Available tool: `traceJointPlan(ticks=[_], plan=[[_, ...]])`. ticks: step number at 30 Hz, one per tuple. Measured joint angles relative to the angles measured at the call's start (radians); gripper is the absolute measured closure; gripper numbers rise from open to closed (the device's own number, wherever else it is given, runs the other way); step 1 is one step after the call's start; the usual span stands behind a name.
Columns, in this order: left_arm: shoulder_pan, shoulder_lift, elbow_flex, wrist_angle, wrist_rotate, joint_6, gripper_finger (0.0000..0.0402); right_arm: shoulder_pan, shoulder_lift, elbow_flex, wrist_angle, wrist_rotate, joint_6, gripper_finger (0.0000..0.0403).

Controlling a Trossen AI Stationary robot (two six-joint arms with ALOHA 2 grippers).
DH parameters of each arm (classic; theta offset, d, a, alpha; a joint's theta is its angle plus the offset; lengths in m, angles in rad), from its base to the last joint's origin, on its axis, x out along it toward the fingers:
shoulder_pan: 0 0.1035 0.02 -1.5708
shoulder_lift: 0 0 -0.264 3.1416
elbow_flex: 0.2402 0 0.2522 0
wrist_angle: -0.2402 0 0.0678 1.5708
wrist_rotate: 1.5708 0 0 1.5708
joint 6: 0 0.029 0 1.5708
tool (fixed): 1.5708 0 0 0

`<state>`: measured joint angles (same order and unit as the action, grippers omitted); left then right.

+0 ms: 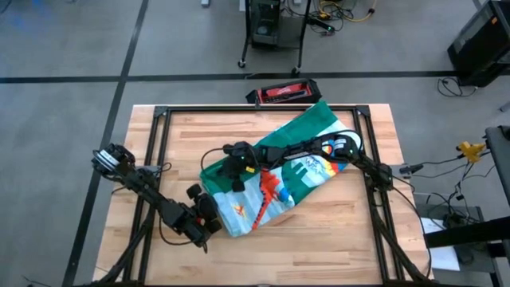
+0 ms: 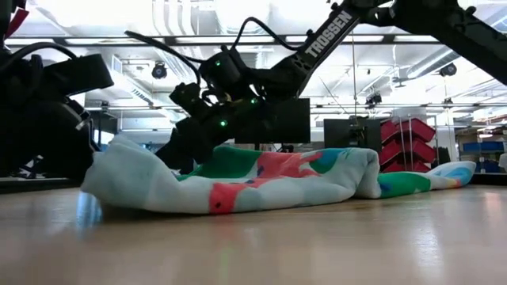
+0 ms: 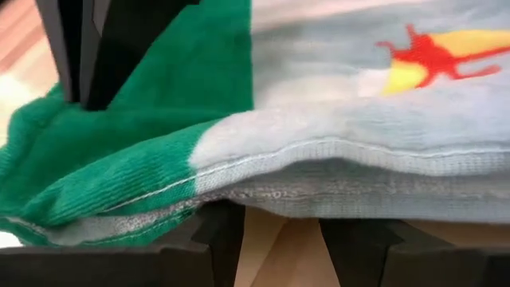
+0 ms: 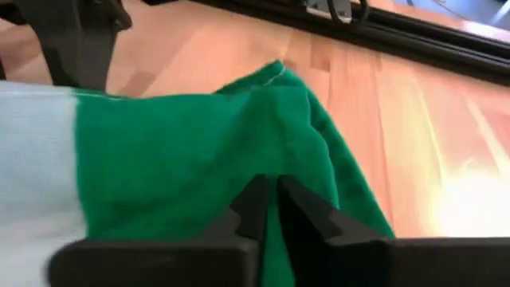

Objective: Roll towel
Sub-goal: Roll the multi-color dinosaur print towel

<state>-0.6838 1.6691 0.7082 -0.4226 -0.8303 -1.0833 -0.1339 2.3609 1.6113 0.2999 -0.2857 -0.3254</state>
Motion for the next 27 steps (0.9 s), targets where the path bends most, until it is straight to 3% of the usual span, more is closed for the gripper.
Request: traceJointPlan(ticks=[11, 16, 27], plan=[[0.0, 0.0, 0.0, 0.014, -0.018, -0.002, 0.028, 0.005, 0.142, 0.116, 0.045, 0.062, 0.084, 0.0401], [0.0, 0.0, 0.0, 0.015, -0.02, -0.003, 0.0276, 0.007, 0.133, 0.125, -0.004, 0.151, 0.075, 0.0402], [0.0, 0.0, -0.001, 0.019, -0.027, -0.003, 0.0279, 0.011, 0.122, 0.131, -0.014, 0.191, 0.095, 0.0403]])
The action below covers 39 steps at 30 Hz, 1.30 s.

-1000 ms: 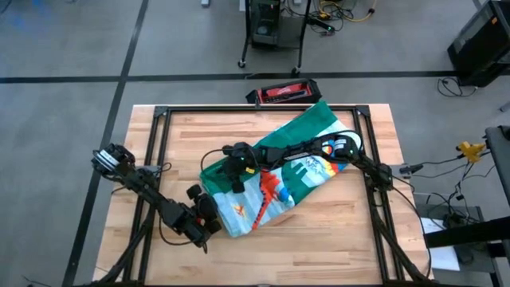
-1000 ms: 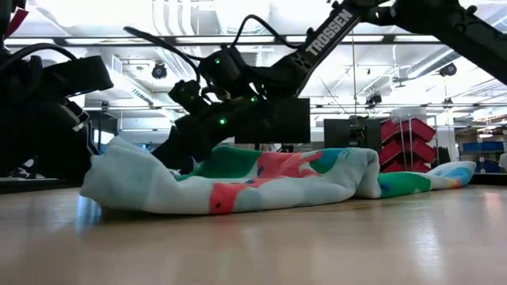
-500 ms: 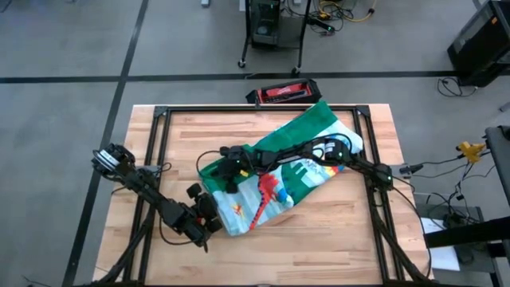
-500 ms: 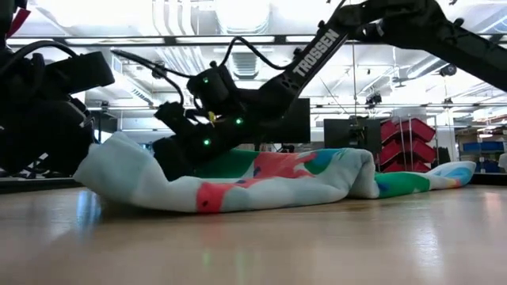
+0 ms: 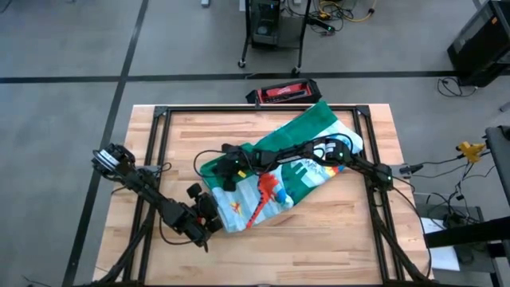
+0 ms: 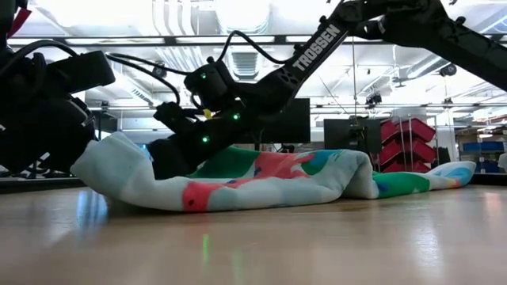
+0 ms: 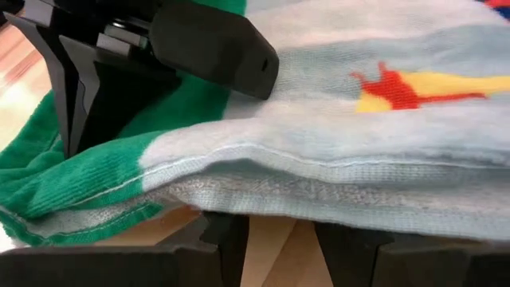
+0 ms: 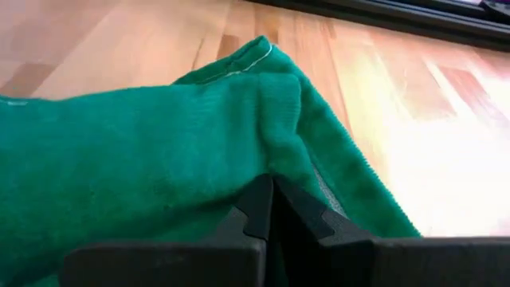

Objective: Roll towel
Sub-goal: Roll the multi-color dinosaur print towel

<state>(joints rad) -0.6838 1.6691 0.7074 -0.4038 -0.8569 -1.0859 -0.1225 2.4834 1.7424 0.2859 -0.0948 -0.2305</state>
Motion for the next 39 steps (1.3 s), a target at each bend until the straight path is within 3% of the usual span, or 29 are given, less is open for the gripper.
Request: traceJointPlan(ticks=[20, 26, 32, 36, 39], plan=[[0.0, 0.0, -0.001, 0.003, -0.016, 0.0, 0.0282, 0.004, -0.015, 0.003, -0.028, 0.05, 0.028, 0.0403], [0.0, 0.0, -0.001, 0.014, -0.016, -0.005, 0.0279, 0.046, -0.134, -0.008, -0.226, 0.034, -0.078, 0.0403], [-0.009, 0.0, -0.002, 0.027, -0.015, -0.002, 0.0282, 0.135, -0.325, -0.261, -0.255, -0.025, -0.121, 0.0403], [-0.016, 0.0, -0.002, 0.03, -0.016, -0.001, 0.0281, 0.184, -0.496, -0.46, -0.161, -0.059, -0.098, 0.0403], [-0.016, 0.0, -0.002, 0.036, -0.016, 0.0, 0.028, 0.229, -0.553, -0.572, -0.087, -0.072, -0.046, 0.0403]])
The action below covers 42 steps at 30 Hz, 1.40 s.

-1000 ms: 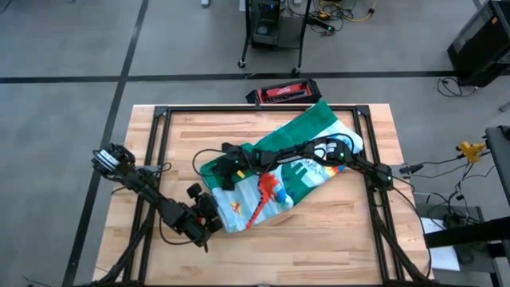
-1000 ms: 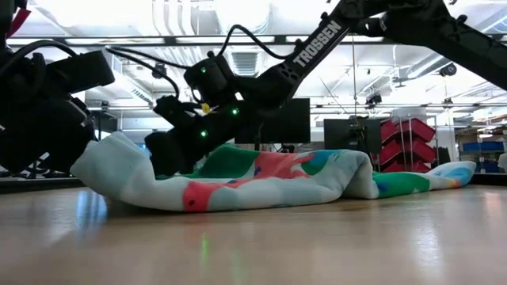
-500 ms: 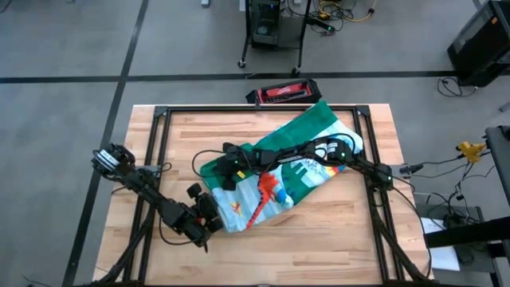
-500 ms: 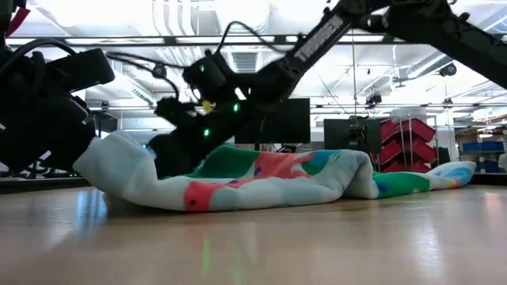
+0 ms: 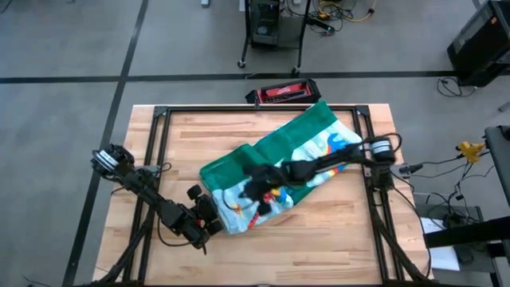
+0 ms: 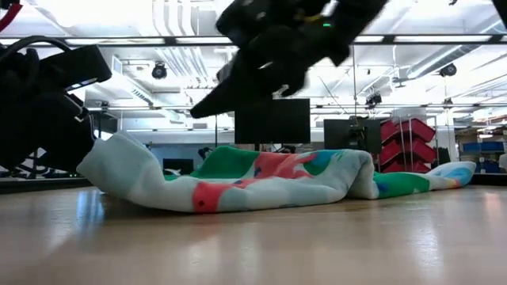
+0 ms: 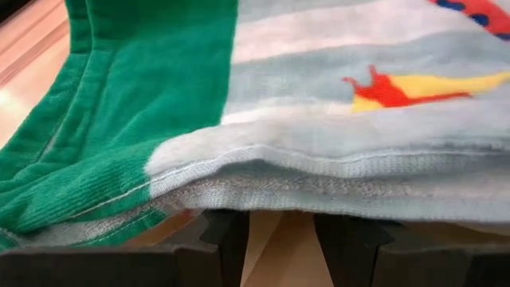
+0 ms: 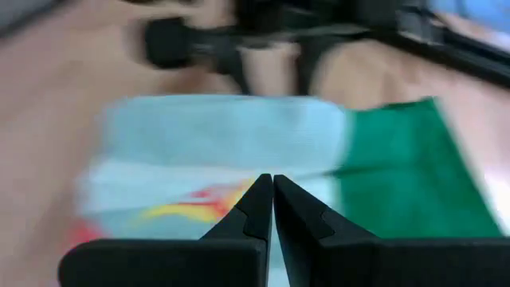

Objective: Roll towel
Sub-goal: Roll the multi-color dinosaur print towel

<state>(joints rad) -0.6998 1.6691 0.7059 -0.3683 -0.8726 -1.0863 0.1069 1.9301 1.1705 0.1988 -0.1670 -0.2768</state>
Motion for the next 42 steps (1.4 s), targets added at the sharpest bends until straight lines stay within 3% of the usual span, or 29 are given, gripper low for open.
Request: traceJointPlan(ticks=[8, 19, 28, 34, 42], plan=[[0.0, 0.0, 0.0, 0.004, 0.0, 0.0, 0.0282, 0.071, 0.1, -0.065, 0.232, 0.003, 0.101, 0.0403], [0.0, 0.0, 0.0, 0.009, 0.0, 0.004, 0.0283, 0.123, 0.313, 0.139, 0.207, 0.003, 0.112, 0.0403], [0.0, 0.0, 0.0, 0.008, 0.0, 0.007, 0.0283, 0.123, 0.244, 0.141, 0.157, 0.01, 0.1, 0.0403], [0.0, 0.0, -0.002, 0.009, 0.0, 0.007, 0.0283, 0.123, 0.192, 0.134, 0.009, 0.011, 0.084, 0.0403], [0.0, 0.0, -0.002, 0.008, 0.0, 0.008, 0.0283, 0.128, 0.264, 0.133, 0.056, -0.003, 0.151, 0.0403]])
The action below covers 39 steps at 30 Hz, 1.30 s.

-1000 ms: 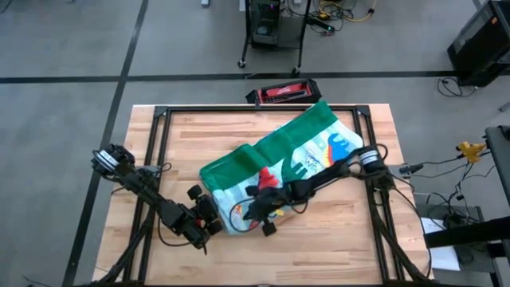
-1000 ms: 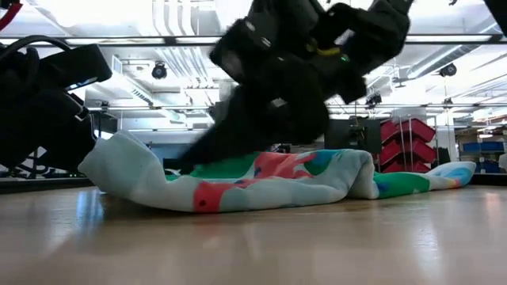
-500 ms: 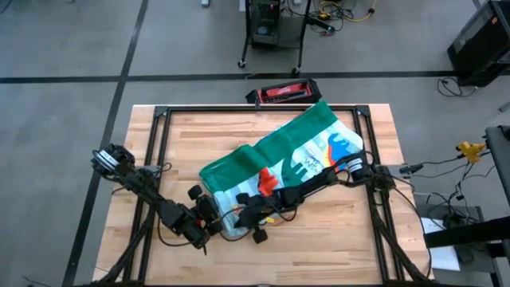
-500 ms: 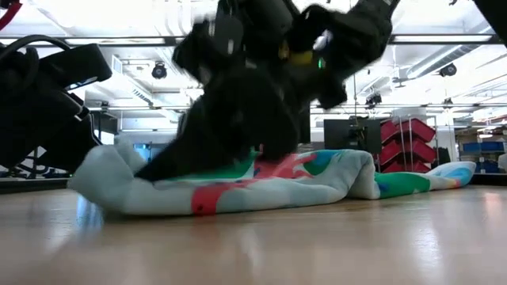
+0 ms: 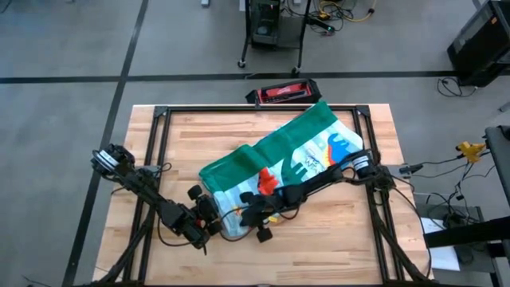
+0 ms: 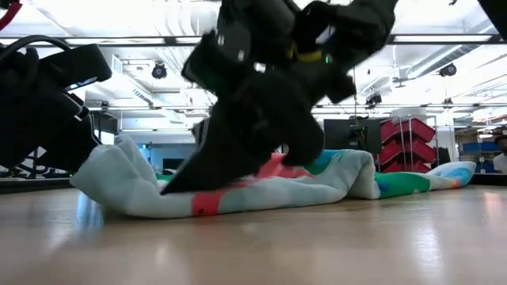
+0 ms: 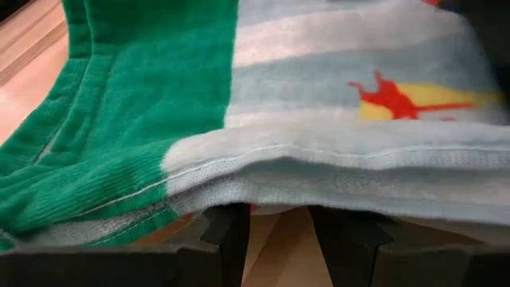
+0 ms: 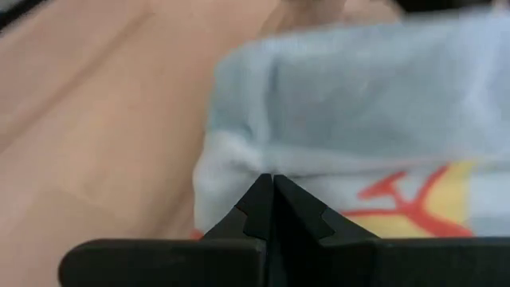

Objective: Roll towel
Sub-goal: Roll the multi-color dinosaur print towel

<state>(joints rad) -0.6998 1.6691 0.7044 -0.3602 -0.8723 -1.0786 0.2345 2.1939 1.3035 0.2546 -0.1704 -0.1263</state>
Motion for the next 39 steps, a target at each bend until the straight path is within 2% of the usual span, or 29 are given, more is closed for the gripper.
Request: traceJointPlan(ticks=[6, 12, 16, 27, 34, 39], plan=[[0.0, 0.0, 0.0, 0.0, 0.0, 0.0, 0.0283, 0.003, 0.002, 0.001, 0.025, -0.012, -0.001, 0.0403], [0.0, 0.0, 0.0, -0.002, 0.0, 0.0, 0.0283, -0.008, -0.059, 0.006, 0.013, -0.019, -0.028, 0.0403], [0.0, 0.0, 0.0, -0.003, 0.0, 0.0, 0.0283, -0.003, -0.066, 0.004, -0.005, -0.073, -0.037, 0.0403], [0.0, 0.0, 0.0, -0.005, 0.0, 0.0, 0.0283, 0.012, 0.031, 0.006, 0.088, -0.072, 0.017, 0.0403], [0.0, 0.0, 0.0, -0.005, 0.0, 0.0, 0.0283, 0.008, -0.061, 0.005, 0.045, -0.065, -0.049, 0.0403], [0.0, 0.0, 0.0, -0.007, 0.0, 0.0, 0.0283, -0.042, -0.075, 0.002, -0.001, 0.055, -0.068, 0.0403]])
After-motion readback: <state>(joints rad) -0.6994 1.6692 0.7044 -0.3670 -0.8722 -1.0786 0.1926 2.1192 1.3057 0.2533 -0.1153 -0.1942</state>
